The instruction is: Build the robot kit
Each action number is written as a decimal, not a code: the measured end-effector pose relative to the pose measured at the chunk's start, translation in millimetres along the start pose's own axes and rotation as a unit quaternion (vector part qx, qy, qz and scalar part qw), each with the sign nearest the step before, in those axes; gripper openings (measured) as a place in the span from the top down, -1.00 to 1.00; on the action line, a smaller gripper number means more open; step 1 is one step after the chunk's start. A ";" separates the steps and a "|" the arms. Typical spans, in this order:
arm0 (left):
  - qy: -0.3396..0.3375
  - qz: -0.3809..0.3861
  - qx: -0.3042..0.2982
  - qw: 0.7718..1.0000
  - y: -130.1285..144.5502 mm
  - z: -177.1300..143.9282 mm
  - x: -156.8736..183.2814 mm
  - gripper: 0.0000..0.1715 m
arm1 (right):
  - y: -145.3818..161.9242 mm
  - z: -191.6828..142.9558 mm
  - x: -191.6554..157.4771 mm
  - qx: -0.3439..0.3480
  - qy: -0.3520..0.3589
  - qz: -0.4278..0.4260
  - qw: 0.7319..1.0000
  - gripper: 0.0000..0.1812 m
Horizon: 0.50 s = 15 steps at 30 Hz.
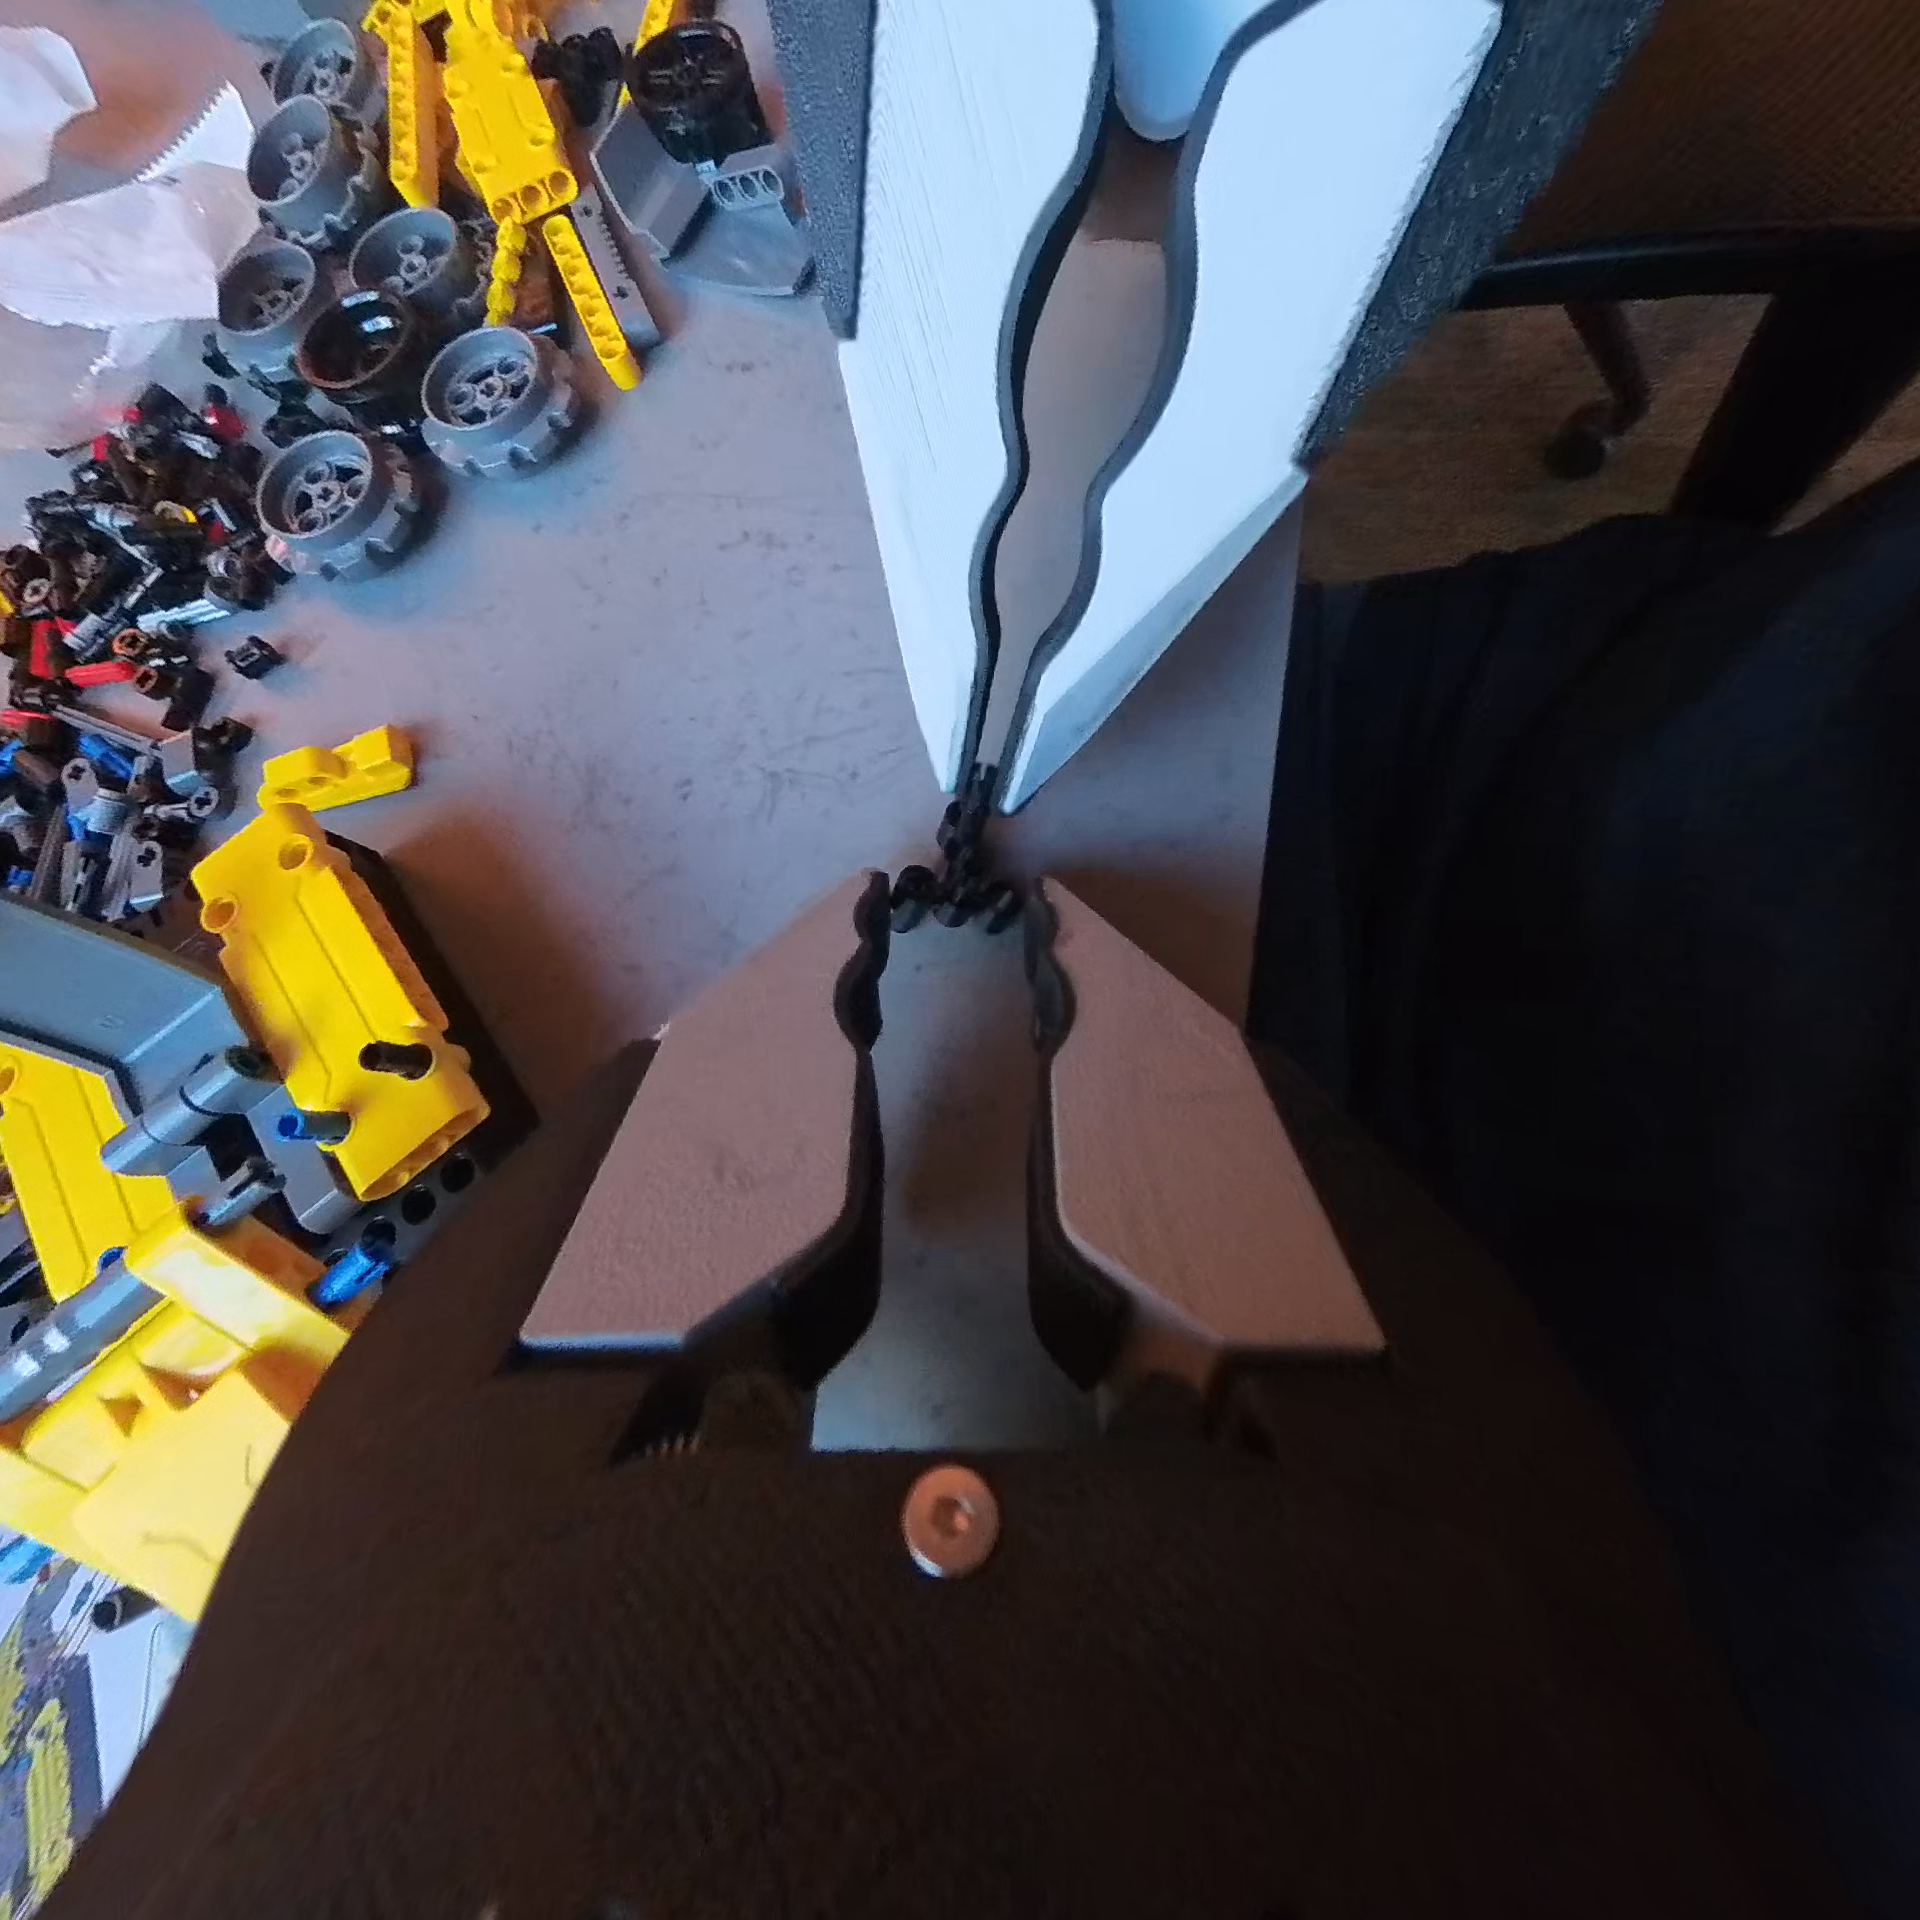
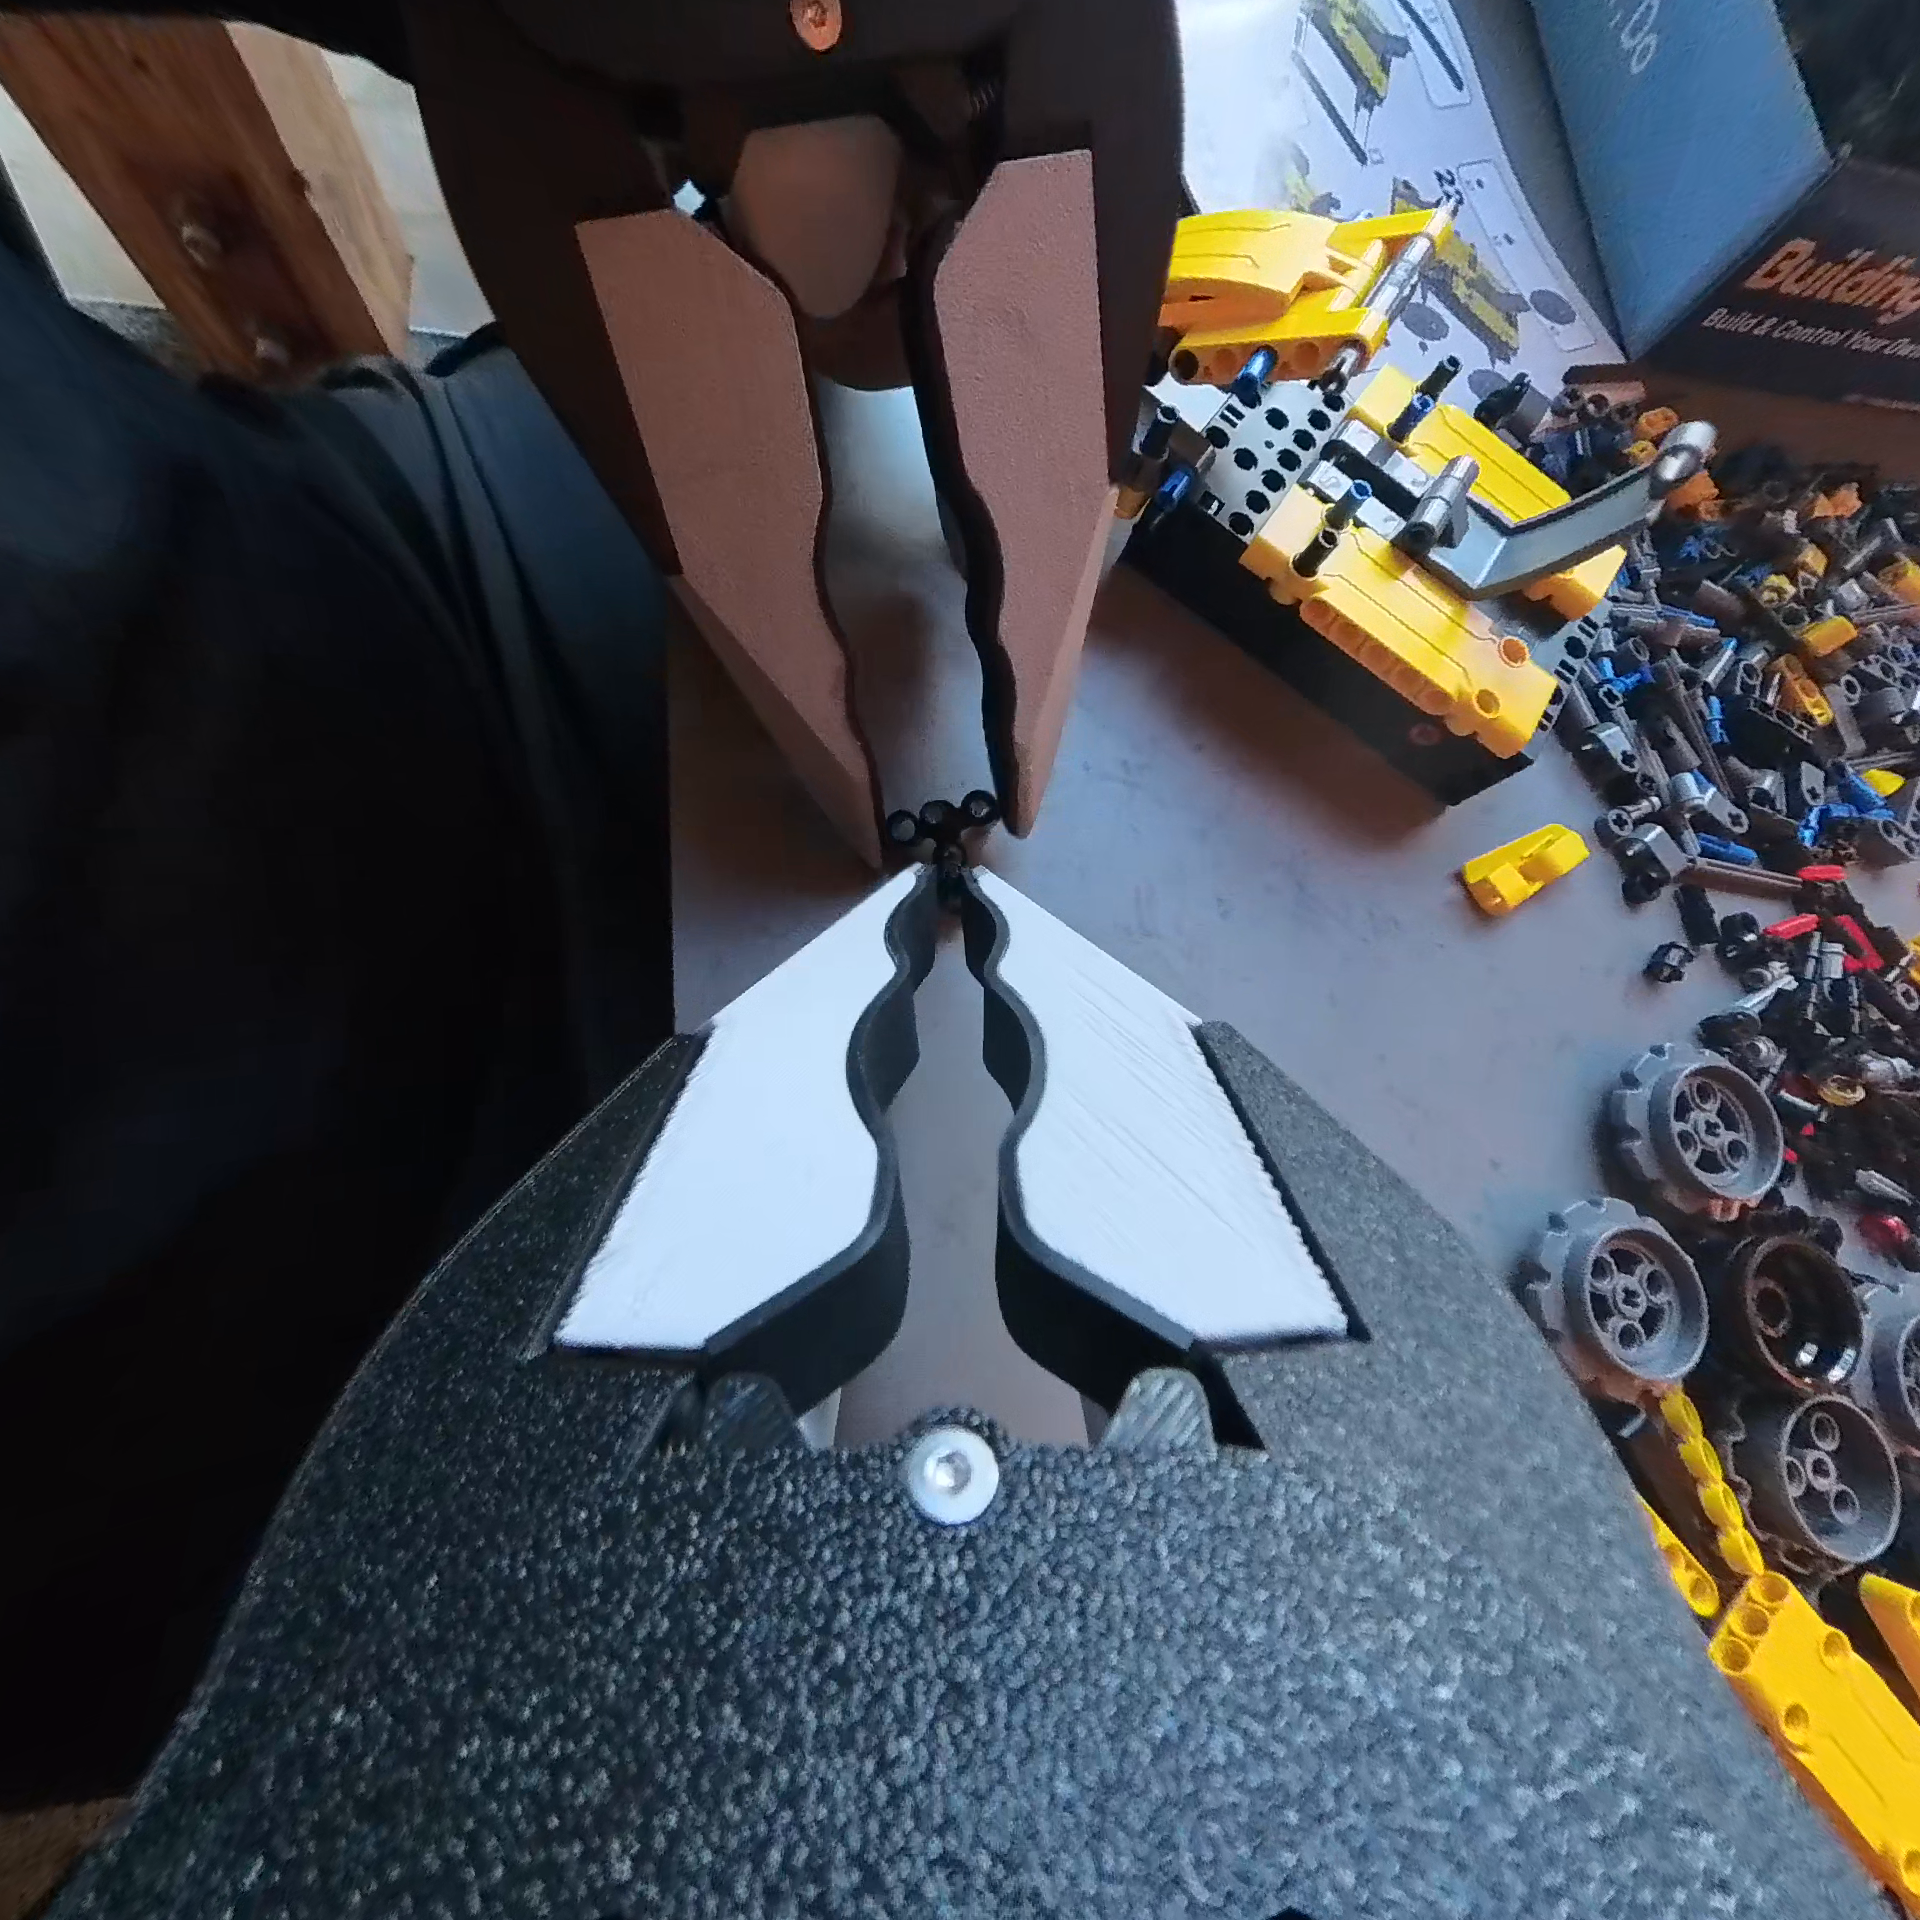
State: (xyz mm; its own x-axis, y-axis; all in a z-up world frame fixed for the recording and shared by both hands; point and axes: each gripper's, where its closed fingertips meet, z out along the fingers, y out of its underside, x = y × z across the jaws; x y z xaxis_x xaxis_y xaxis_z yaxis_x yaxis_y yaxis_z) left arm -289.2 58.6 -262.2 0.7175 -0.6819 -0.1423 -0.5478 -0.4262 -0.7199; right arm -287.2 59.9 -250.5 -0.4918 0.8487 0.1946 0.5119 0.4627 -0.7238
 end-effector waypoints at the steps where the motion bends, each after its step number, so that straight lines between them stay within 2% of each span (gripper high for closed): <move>1: 0.002 -0.002 0.000 1.000 0.0 0.1 0.0 0.74 | -0.5 0.3 0.0 0.001 -0.001 0.002 1.000 0.96; 10: 0.001 -0.003 0.000 1.000 -0.1 0.8 -0.6 0.74 | -1.3 2.1 0.7 -0.036 0.011 -0.029 0.999 0.96; 15: -0.002 -0.007 -0.001 1.000 0.1 0.9 -1.8 0.74 | -3.6 3.1 0.8 -0.084 0.050 -0.113 0.989 0.96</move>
State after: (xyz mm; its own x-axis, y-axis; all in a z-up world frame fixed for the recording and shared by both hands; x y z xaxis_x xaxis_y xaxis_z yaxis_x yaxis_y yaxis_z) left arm -290.2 60.4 -262.7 0.7266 -0.6737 -0.1347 -0.5386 -0.4369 -0.7204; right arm -291.6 58.1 -249.8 -0.5387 0.7364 0.4092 0.5110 0.6718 -0.5362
